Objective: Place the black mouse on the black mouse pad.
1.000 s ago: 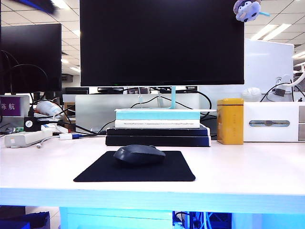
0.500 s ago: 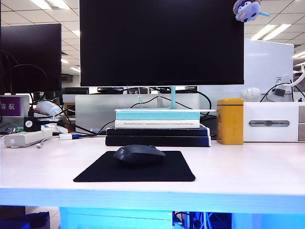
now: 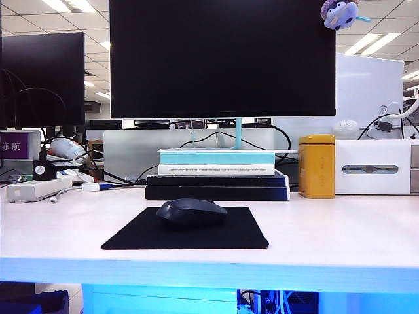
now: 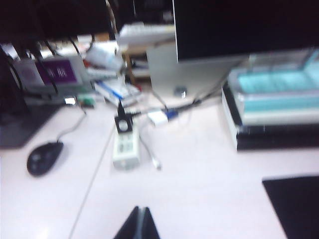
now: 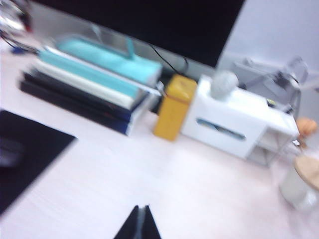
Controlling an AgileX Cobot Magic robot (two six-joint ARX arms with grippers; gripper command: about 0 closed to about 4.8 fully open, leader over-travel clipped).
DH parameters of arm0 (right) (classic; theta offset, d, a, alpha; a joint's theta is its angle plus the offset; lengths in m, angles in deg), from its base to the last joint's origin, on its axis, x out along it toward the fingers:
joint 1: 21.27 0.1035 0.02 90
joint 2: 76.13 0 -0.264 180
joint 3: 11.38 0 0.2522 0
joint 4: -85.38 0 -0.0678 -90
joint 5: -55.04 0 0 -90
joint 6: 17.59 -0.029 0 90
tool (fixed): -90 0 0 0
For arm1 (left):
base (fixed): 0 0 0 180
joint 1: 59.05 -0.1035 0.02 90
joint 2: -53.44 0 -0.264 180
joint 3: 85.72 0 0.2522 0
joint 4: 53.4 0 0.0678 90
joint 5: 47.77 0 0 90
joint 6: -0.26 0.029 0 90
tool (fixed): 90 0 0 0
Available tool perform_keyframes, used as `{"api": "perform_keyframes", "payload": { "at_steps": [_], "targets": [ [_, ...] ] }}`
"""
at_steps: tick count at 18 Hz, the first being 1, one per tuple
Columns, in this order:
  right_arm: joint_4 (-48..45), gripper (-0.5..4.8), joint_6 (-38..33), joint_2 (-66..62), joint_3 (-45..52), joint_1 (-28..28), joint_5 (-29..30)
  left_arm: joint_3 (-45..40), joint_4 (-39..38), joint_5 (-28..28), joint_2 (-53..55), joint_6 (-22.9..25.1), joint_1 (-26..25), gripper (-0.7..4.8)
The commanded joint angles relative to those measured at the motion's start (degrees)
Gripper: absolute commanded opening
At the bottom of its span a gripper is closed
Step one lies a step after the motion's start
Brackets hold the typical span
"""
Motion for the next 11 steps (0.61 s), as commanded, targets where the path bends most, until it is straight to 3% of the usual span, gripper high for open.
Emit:
{"api": "perform_keyframes", "payload": {
  "at_steps": [1,5,11],
  "targets": [
    [-11.5,-0.05,1.3,0.2,4.4,-1.8,1.0,-1.1,1.3,-0.2,0.0,0.2,0.0,-0.05],
    [-21.9,-0.06,1.3,-0.5,10.0,-6.1,7.1,-1.3,2.3,-0.2,0.2,0.4,0.0,-0.05],
    [-28.6,-0.05,1.3,-5.8,11.7,-20.7,19.3,-3.3,8.3,1.0,1.7,1.3,-0.1,-0.05]
  ]
}}
